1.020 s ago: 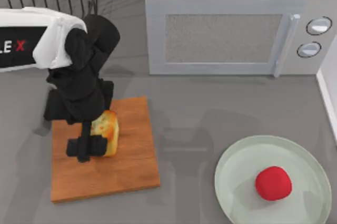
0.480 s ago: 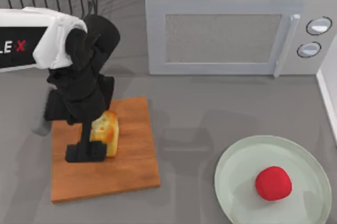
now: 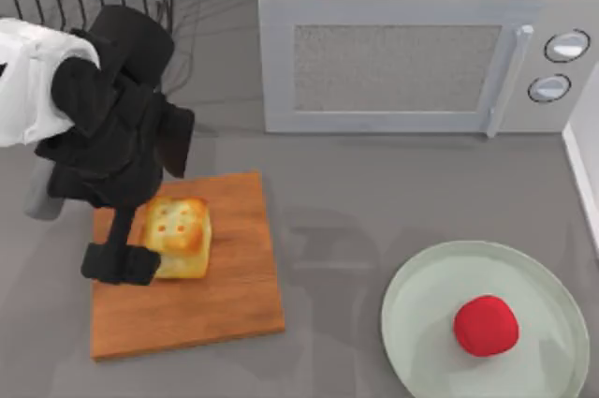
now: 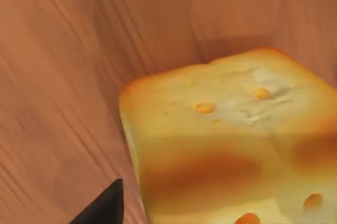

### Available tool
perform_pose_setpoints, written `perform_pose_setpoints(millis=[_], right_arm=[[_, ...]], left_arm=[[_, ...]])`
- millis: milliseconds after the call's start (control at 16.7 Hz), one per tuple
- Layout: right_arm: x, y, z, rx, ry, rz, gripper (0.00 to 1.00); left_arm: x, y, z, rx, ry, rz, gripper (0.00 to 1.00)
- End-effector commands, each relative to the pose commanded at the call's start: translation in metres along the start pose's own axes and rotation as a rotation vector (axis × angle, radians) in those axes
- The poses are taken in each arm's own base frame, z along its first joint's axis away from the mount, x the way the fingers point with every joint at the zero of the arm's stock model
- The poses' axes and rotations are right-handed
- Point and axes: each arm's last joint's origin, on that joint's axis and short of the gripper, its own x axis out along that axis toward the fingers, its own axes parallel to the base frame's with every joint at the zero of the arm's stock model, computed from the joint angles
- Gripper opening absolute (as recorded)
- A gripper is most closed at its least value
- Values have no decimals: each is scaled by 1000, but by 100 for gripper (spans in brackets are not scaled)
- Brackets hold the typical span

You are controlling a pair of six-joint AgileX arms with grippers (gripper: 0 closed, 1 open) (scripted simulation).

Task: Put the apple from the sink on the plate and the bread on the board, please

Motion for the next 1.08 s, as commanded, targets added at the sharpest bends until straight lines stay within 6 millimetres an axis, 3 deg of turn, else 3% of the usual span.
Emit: perform_pose_setpoints(millis=[180,420,720,900,1080], right_arm=[[0,0,0,0,0,0,100],[0,0,0,0,0,0,100],[0,0,0,0,0,0,100],[0,0,0,0,0,0,100],[0,0,0,0,0,0,100]], left_arm=[[-37,30,14,213,1,-198,100],[-68,93,37,588,-130,-492,100],[-61,165,61,1031,-560,-770,100],[-48,187,70,1172,-863,-837,100],[-41,196,76,1230,-1100,-847,100]])
